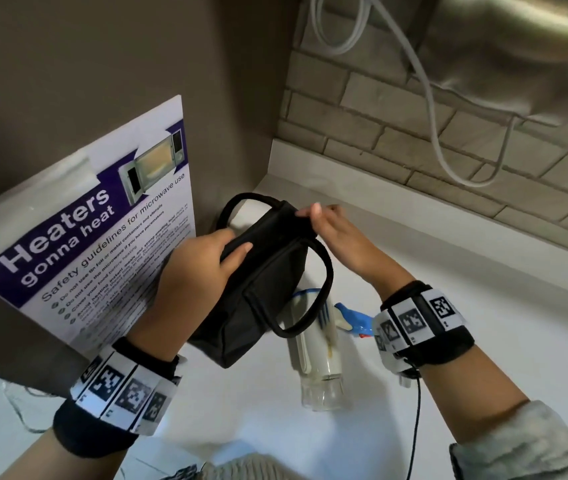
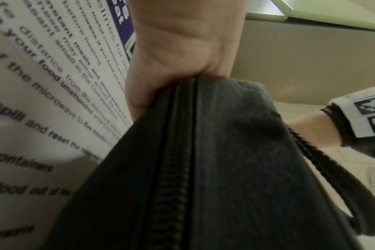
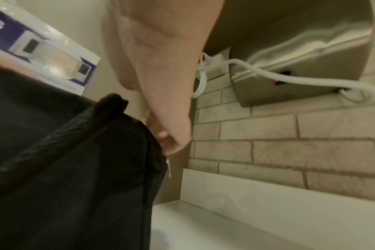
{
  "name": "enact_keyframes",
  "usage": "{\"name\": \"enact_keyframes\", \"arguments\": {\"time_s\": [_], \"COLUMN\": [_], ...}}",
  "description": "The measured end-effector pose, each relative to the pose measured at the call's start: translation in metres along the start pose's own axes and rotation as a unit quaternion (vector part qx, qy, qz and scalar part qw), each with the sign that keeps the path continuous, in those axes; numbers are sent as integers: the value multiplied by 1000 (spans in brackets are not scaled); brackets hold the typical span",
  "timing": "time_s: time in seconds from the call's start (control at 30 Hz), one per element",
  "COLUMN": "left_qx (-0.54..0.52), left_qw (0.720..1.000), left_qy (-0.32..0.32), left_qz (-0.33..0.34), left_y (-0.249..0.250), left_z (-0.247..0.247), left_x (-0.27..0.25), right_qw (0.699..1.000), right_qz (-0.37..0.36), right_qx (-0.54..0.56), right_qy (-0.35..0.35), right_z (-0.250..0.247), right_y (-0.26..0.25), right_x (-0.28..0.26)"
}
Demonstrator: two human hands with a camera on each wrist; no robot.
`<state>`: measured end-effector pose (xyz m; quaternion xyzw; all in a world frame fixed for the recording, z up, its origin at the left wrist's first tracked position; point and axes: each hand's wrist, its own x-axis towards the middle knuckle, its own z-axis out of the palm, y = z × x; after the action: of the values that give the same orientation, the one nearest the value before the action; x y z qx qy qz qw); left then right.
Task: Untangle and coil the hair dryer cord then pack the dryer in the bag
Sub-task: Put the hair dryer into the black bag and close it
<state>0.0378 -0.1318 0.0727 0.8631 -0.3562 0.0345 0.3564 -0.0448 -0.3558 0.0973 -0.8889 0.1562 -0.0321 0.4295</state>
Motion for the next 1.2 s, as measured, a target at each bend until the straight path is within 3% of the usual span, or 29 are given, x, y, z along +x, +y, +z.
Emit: {"name": "enact_keyframes", "arguments": {"time_s": [0.03, 0.1, 0.23, 0.33, 0.4, 0.5, 0.57, 0.63, 0.67, 0.83, 0.97, 1.07, 1.2], "left_qx": [-9, -23, -44, -39, -32, -31, -31, -28, -28, -30, -82, -153, -206], "left_qw": [1000, 999, 998, 998, 998, 999, 999, 998, 998, 996, 986, 966, 960], "left_qy": [13, 34, 33, 21, 19, 20, 32, 51, 58, 75, 70, 53, 32], "left_qz": [9, 25, 37, 39, 45, 39, 25, 14, 8, -33, -130, -201, -188], "left_y": [-1, -1, 1, -3, -4, -1, 1, 4, 4, 7, 5, -6, -12], "left_z": [-1, -3, -5, -2, -2, -4, -4, -3, -2, -4, -3, -2, -6], "left_x": [-3, -9, -21, -23, -23, -24, -24, -24, -24, -21, -7, 3, 7], "right_qw": [999, 992, 924, 891, 888, 931, 976, 969, 957, 930, 886, 873, 865], "right_qz": [34, 123, 301, 337, 325, 239, 153, 51, 6, -144, -238, -333, -402], "right_qx": [-10, 28, 234, 304, 323, 265, 71, -183, -244, -298, -354, -302, -228], "right_qy": [30, 23, -32, 8, 33, 82, 134, 158, 160, 157, 182, 188, 198], "right_z": [0, 3, 14, 19, 21, 23, 23, 27, 31, 40, 66, 87, 99], "right_y": [1, 7, 6, -2, -2, 4, 2, -8, -15, -46, -63, -65, -70], "right_x": [6, 20, 33, 41, 50, 63, 61, 53, 50, 26, -5, -27, -56]}}
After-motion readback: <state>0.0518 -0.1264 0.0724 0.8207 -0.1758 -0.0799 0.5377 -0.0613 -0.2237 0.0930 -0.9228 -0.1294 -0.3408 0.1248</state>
